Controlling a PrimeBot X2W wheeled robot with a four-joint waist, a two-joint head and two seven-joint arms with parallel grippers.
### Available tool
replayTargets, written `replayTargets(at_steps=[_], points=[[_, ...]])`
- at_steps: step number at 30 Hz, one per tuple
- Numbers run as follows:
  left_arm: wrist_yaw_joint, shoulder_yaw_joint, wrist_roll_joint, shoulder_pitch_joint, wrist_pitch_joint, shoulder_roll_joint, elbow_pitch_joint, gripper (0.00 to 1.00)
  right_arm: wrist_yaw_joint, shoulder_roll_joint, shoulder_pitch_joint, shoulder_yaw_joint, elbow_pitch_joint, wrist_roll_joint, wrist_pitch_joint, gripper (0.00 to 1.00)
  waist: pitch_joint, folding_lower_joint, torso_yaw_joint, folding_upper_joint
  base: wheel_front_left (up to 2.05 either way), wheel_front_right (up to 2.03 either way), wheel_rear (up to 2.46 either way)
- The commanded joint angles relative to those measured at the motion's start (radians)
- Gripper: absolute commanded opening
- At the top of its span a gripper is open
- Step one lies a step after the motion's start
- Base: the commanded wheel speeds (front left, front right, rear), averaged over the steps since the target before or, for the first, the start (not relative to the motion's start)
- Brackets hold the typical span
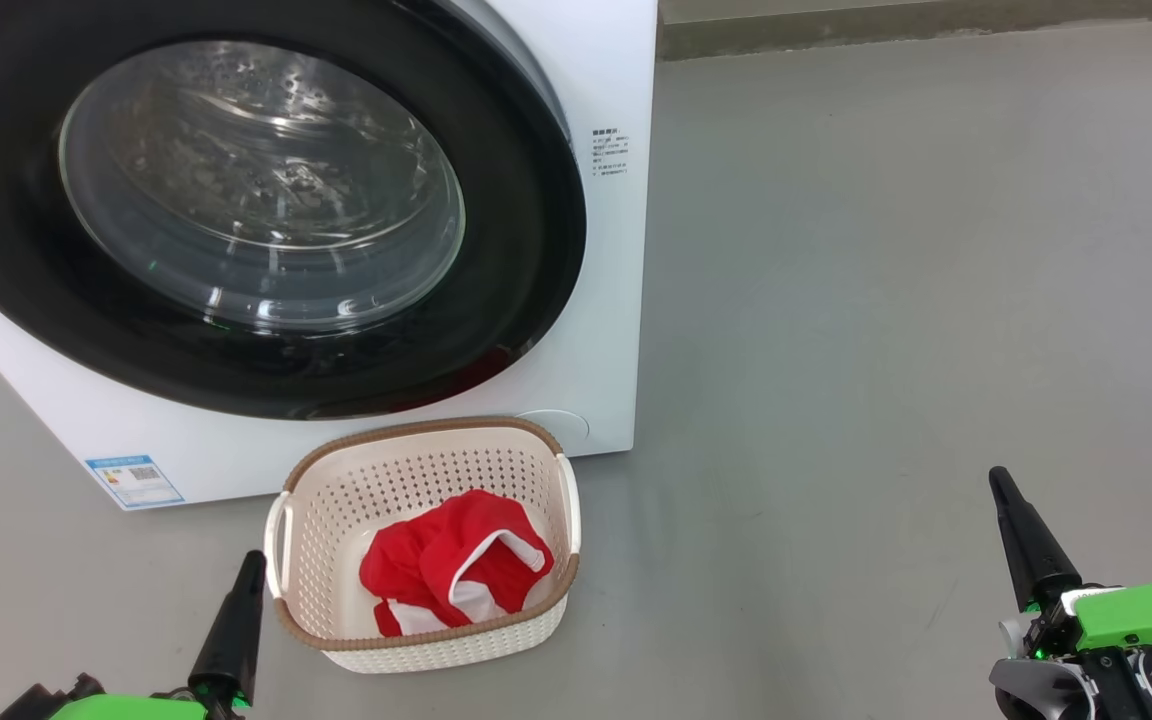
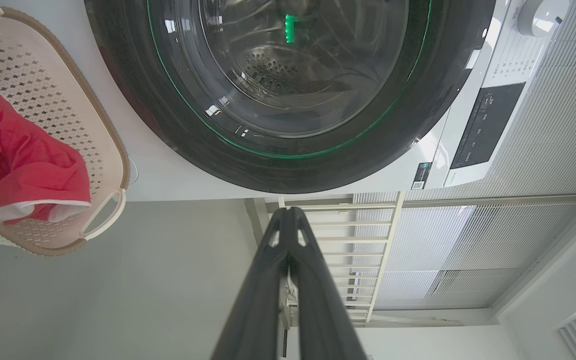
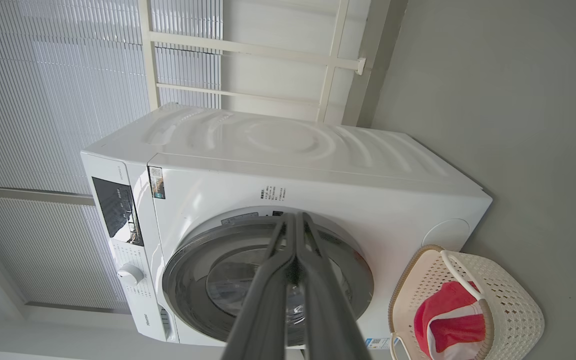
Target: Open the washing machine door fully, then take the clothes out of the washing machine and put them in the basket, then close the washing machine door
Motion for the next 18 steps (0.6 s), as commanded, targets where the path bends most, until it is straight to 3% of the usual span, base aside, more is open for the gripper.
replayTargets(at_steps=[1,18], points=[[-0.007,0.035,-0.007,-0.042,0.006,0.011,-0.02,0.0,0.001,-0.008,-0.043,0.018,-0.031,0.003,0.006,0.0,0.0,0.0,0.0,0.0,0.0,0.0,0.0],[-0.007,0.035,-0.007,-0.042,0.006,0.011,-0.02,0.0,0.001,-0.008,-0.043,0.018,-0.031,0.003,0.006,0.0,0.0,0.0,0.0,0.0,0.0,0.0,0.0]])
